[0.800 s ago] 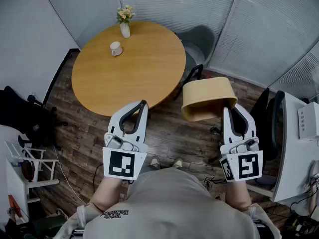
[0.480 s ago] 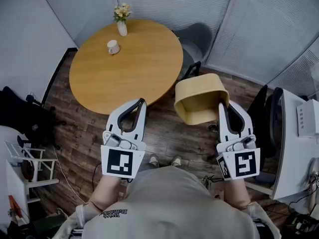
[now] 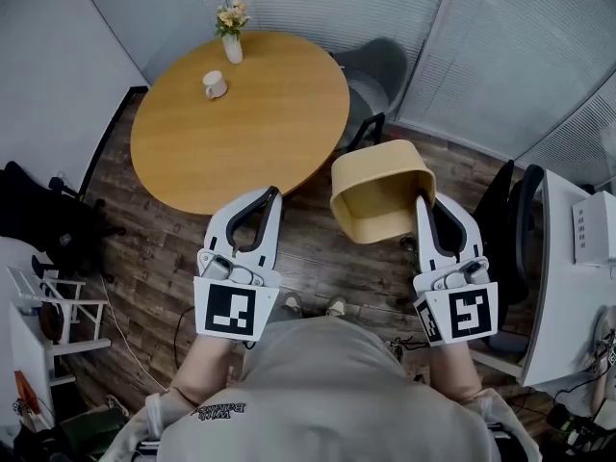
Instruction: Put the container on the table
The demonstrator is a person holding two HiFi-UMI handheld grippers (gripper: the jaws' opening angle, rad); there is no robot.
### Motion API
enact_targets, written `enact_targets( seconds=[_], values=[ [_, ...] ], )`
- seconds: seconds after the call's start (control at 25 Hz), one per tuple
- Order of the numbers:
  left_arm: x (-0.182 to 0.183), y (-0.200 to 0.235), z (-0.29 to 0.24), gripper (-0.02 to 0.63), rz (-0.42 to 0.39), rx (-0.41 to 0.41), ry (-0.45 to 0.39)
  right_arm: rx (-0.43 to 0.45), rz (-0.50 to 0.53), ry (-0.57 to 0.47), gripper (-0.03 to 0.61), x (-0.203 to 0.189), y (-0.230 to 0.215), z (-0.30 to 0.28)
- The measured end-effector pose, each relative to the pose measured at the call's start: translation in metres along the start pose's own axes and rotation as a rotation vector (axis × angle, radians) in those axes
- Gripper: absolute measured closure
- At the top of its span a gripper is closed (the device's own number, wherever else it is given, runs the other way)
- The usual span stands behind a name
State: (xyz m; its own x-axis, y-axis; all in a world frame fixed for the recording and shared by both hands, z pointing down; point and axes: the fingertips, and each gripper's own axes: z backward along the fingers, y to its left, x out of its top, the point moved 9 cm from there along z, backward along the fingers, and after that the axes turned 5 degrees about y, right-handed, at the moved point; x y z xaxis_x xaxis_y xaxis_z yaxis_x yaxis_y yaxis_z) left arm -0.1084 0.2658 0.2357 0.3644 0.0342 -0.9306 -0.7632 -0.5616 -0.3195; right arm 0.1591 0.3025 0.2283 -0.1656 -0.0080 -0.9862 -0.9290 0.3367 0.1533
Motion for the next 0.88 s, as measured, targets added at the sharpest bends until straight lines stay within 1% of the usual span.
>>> enact_targets(
  seconds=[0.4,0.64,0.88],
  values=[
    [0.007,-0.033,-0.009,0.592,-0.001,0.028,0.015,0.04,-0.009,-0.013,0.546,-0.013,-0.026,0.013],
    [0.011,-0.051,-0.009,0.592,-0.019,0.041,0.031,0.062,-0.017,-0.026,0.545,-0.02,-0.038,0.019],
    [0.017,-0.055,-0.009,0.592,-0.034,0.059,0.03,0.075,-0.018,-0.039,0.546,-0.02,-0.044,0.022]
  ],
)
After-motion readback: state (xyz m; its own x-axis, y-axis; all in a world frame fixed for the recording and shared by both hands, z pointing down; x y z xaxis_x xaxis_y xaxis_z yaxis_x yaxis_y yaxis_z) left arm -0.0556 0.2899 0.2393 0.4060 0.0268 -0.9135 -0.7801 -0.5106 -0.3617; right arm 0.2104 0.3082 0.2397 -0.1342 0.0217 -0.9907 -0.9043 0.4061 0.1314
